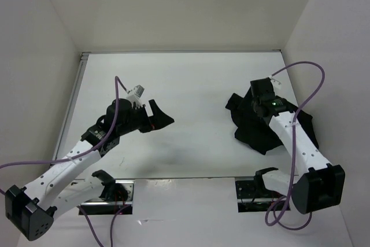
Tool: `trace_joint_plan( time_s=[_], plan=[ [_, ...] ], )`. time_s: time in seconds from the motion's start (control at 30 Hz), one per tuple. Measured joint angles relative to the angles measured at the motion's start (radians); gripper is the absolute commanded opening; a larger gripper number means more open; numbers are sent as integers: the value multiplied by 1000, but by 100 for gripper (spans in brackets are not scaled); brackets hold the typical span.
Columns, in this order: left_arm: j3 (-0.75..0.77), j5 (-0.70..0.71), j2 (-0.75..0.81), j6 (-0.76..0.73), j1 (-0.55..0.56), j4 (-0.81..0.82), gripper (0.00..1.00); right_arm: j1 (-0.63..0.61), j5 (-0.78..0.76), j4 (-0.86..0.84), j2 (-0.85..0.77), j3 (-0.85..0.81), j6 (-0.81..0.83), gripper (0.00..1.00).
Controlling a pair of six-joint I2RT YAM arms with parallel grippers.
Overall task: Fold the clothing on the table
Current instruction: Grab the skirt from the pile, then move the skirt to the center of the board
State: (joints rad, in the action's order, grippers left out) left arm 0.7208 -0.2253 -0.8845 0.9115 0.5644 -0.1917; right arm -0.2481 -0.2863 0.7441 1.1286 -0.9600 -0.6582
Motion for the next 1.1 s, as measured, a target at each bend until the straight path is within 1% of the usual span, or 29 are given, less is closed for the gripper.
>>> trace_joint_plan(
  time_s=[0.07,0.2,0.4,0.43,0.47,0.5,0.53,0.7,0.77,0.83,0.9,0.97,1.03,1.07,1.1],
  plan=[
    [19,40,6,-19,0,-40,100,67,39,-13,19,0,5,69],
    [52,127,47,-73,-6,-104,100,143,82,-29,106,-1,27,69],
    [72,181,89,-128,-38,-165,100,203,105,-35,268,-1,50,69],
    [72,184,89,-127,-42,-177,100,206,105,-35,287,-1,51,66],
    [72,185,87,-126,-46,-188,100,206,105,-36,301,-1,54,52],
    [71,187,85,-125,-51,-198,100,206,104,-37,316,-1,61,33],
    [70,187,83,-123,-55,-206,100,207,104,-38,331,-1,66,0],
    [57,192,80,-121,-80,-243,100,194,135,-35,354,-15,79,0],
    [57,203,81,-120,-89,-257,100,145,148,-5,329,-75,88,0],
    [57,227,82,-115,-100,-273,100,56,186,15,285,-195,109,0],
    [57,265,83,-95,-119,-296,100,-25,273,3,233,-368,130,0],
    [57,298,87,-74,-144,-319,100,-66,398,-54,174,-510,141,0],
    [57,319,95,-64,-167,-334,100,-70,504,-127,98,-594,135,0],
    [57,325,101,-60,-175,-335,100,-68,546,-155,61,-621,132,5],
    [57,327,105,-52,-182,-334,100,-66,572,-177,38,-636,127,30]
  ],
)
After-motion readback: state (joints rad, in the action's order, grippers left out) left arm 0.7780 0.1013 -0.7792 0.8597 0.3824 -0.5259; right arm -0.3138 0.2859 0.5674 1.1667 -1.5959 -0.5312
